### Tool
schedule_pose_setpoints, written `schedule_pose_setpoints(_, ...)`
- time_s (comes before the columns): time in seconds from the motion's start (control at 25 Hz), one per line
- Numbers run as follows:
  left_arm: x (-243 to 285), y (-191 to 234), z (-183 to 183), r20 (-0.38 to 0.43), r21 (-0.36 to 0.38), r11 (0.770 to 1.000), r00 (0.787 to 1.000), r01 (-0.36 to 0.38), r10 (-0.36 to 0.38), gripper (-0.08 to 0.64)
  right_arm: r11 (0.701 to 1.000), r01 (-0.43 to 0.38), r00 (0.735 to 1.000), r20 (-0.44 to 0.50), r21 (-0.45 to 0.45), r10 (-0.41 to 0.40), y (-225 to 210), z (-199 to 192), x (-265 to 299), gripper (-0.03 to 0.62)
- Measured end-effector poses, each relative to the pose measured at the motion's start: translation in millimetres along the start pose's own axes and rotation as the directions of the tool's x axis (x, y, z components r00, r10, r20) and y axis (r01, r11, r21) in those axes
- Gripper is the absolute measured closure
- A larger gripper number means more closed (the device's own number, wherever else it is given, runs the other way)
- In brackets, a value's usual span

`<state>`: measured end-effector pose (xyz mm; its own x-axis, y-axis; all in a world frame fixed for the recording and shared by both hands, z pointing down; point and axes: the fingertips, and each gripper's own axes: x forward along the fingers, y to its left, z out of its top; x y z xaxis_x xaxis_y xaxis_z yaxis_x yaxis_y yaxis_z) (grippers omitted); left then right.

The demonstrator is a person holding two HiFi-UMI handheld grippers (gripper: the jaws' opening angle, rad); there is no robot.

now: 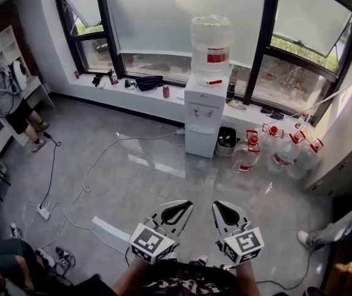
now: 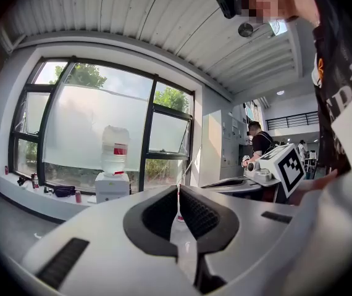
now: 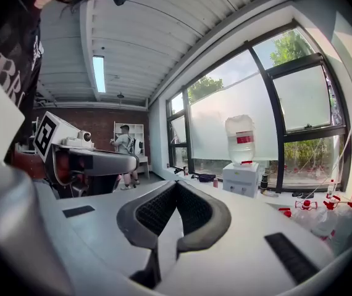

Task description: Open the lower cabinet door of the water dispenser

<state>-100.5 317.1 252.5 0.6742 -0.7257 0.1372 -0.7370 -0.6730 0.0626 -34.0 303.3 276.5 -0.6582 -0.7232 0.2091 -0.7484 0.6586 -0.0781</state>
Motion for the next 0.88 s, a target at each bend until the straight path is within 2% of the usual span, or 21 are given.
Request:
schedule_pose_setpoints(0.4, 22.5, -10.6, -5.4, -0.024, 0.003, 1.000, 1.000, 0.003, -0.003, 0.540, 0.999, 0.025, 1.000, -0.010, 0.034, -0.025, -26.2, -10.8, -18.9, 0.580)
schedule_pose_setpoints(0.88, 57.2, -55.7, -16.0, -0.037, 0.050, 0.999, 0.999, -0.008, 0.010, 0.540, 0.997, 0.048, 0.999, 0.002, 0.058, -0.048, -71.4, -31.6, -65.0, 0.580)
